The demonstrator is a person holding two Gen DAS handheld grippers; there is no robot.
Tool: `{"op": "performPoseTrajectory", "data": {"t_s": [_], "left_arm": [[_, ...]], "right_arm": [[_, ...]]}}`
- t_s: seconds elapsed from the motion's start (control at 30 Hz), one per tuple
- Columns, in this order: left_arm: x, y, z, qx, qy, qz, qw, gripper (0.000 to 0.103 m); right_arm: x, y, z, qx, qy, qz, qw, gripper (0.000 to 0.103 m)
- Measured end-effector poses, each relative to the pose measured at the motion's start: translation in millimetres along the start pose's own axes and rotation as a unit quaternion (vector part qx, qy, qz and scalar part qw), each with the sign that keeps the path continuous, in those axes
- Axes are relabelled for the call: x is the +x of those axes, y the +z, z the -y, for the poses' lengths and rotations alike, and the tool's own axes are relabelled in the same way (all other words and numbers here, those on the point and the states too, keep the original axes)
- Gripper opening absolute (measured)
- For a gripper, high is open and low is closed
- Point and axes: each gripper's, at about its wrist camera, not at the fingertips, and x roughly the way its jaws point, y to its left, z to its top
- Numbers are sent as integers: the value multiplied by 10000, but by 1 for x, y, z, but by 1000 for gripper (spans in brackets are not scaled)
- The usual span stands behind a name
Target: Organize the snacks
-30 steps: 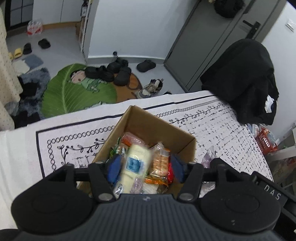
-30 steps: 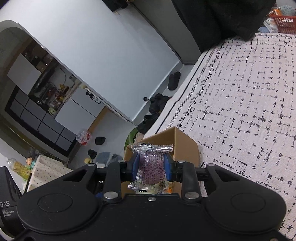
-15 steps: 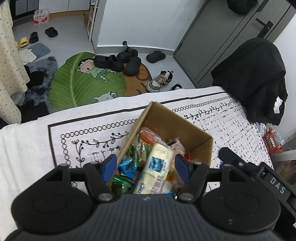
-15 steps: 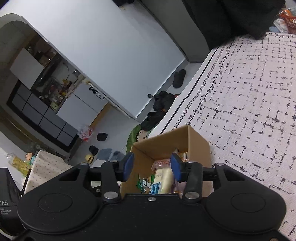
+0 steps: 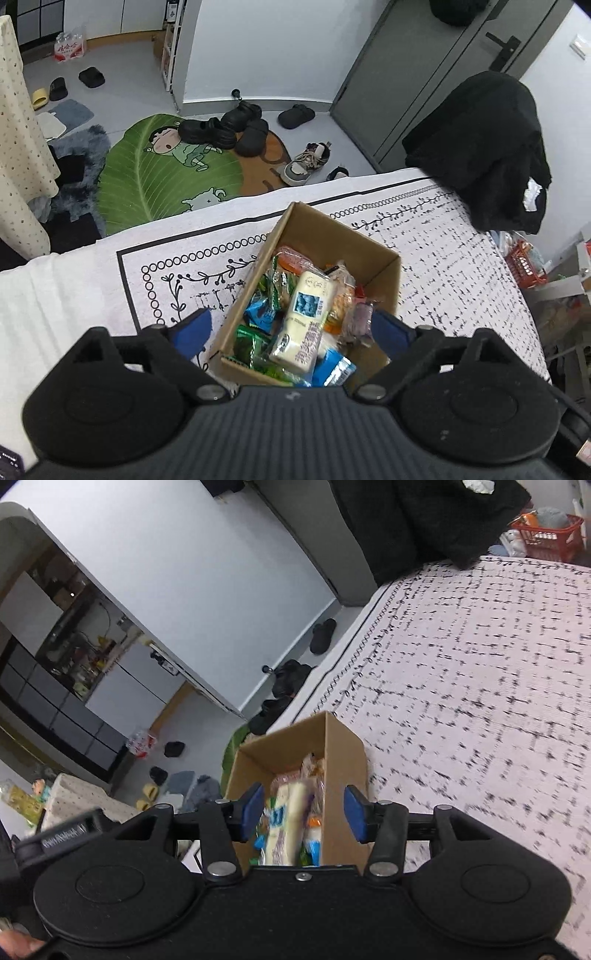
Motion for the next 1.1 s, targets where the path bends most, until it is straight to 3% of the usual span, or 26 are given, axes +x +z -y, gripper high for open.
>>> {"op": "performPoseTrajectory", "data": {"t_s": [0.33, 0.93, 1.1], "left_arm": [[-49, -22, 4, 301, -216, 244, 9990, 103], [-112, -68, 17, 1035, -470, 278, 9931, 103], [-131, -83, 23, 1310, -516, 324, 9895, 103]], "right_arm": [[-56, -14, -18, -275, -353, 9, 9990, 60], [-154, -40, -33, -614, -804, 299, 9944, 102], [-178, -52, -30, -574, -886, 395, 9936, 103]]}}
